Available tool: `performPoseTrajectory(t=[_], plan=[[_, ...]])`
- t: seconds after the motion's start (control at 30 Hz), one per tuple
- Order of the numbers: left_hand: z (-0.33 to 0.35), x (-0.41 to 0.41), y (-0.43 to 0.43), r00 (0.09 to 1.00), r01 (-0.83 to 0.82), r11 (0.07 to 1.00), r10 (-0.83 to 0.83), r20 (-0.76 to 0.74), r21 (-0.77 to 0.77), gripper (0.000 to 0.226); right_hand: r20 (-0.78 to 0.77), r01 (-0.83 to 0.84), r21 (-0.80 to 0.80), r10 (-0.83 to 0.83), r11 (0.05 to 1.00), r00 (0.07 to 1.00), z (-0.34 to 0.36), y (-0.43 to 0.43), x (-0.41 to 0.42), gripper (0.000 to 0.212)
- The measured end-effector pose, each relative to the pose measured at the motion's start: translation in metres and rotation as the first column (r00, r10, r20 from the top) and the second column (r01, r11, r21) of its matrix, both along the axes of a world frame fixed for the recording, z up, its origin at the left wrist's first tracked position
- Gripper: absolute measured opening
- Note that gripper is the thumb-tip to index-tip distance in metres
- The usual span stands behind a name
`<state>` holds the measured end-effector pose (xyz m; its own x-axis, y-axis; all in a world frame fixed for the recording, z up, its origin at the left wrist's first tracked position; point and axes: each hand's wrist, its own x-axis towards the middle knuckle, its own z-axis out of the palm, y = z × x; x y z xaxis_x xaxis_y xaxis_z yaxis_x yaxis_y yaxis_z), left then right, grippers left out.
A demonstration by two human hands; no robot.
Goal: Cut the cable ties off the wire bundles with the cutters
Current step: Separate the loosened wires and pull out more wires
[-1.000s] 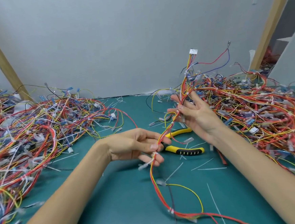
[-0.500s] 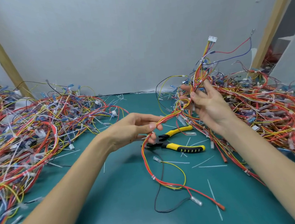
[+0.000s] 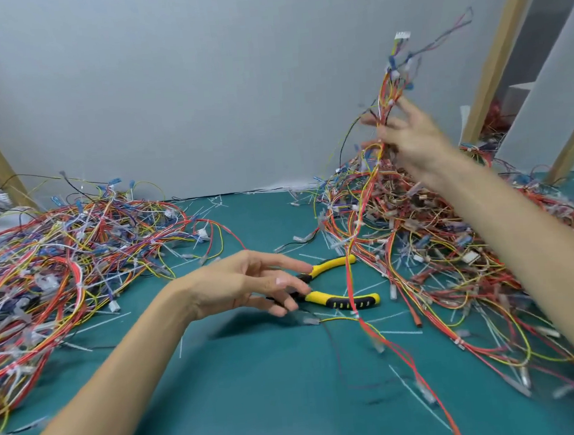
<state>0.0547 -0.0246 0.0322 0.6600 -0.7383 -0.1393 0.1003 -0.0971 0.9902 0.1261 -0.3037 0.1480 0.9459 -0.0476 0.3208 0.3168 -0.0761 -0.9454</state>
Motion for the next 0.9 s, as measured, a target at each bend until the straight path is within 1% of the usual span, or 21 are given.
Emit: performPoseTrajectory(t=[0.1,0.2,0.27,0.3,0.33,0.4,0.43,0.5,0.57,0.6,0.63,0.67,0.7,0.77,0.9], plan=[[0.001,0.001,0.002,0.999,-0.048,0.999,0.048,0.001,-0.022,0.036,0.078,0.165,-0.212,-0.151,0.963,0.985,0.047,-0.016,0.021,0.076],[0.001,0.002,0.005,0.996,-0.09,0.996,0.091,0.021,-0.02,0.033,0.258,0.376,-0.371,-0.294,0.849,0.92,0.089,-0.035,0.04,0.083],[0.001,0.002,0.005,0.994,-0.107,0.994,0.107,0.034,-0.007,0.032,0.386,0.487,-0.477,-0.323,0.732,0.864,0.11,-0.051,0.051,0.08],[0.0,0.002,0.005,0.993,-0.113,0.994,0.113,0.032,-0.005,0.032,0.433,0.525,-0.56,-0.314,0.641,0.845,0.115,-0.058,0.056,0.078],[0.0,0.002,0.005,0.993,-0.116,0.993,0.116,0.024,-0.006,0.032,0.453,0.542,-0.657,-0.3,0.524,0.839,0.115,-0.063,0.061,0.078],[-0.002,0.002,0.003,0.993,-0.117,0.993,0.117,0.014,0.0,0.033,0.415,0.492,-0.817,-0.286,0.301,0.864,0.097,-0.067,0.067,0.077],[-0.004,0.002,0.002,0.993,-0.118,0.993,0.118,0.013,0.007,0.033,0.367,0.435,-0.871,-0.285,0.229,0.886,0.078,-0.066,0.067,0.077],[-0.006,0.001,0.0,0.992,-0.126,0.992,0.126,0.01,0.015,0.033,0.24,0.283,-0.951,-0.283,0.122,0.929,0.022,-0.066,0.062,0.073],[-0.01,0.001,-0.001,0.99,-0.142,0.99,0.142,0.008,0.004,0.033,0.147,0.153,-0.988,-0.307,-0.007,0.94,-0.046,-0.065,0.051,0.058],[-0.011,0.002,0.0,0.988,-0.151,0.988,0.151,0.006,-0.008,0.033,0.113,0.109,-0.994,-0.341,-0.03,0.933,-0.075,-0.064,0.044,0.054],[-0.013,0.002,0.0,0.987,-0.161,0.987,0.161,0.002,-0.023,0.033,0.098,0.095,-0.995,-0.376,-0.025,0.921,-0.096,-0.064,0.039,0.053],[-0.014,0.003,0.001,0.985,-0.17,0.985,0.17,-0.003,-0.038,0.032,0.112,0.118,-0.993,-0.397,-0.009,0.911,-0.109,-0.066,0.039,0.053],[-0.015,0.004,0.002,0.983,-0.183,0.982,0.183,-0.006,-0.05,0.033,0.125,0.14,-0.99,-0.408,0.008,0.904,-0.113,-0.067,0.041,0.052],[-0.018,0.006,0.002,0.975,-0.221,0.973,0.221,-0.018,-0.069,0.036,0.106,0.13,-0.991,-0.406,0.031,0.908,-0.109,-0.068,0.047,0.051],[-0.025,0.008,0.005,0.949,-0.313,0.934,0.3,-0.097,-0.172,0.037,0.1,0.124,-0.992,-0.406,0.034,0.909,-0.107,-0.068,0.047,0.05]])
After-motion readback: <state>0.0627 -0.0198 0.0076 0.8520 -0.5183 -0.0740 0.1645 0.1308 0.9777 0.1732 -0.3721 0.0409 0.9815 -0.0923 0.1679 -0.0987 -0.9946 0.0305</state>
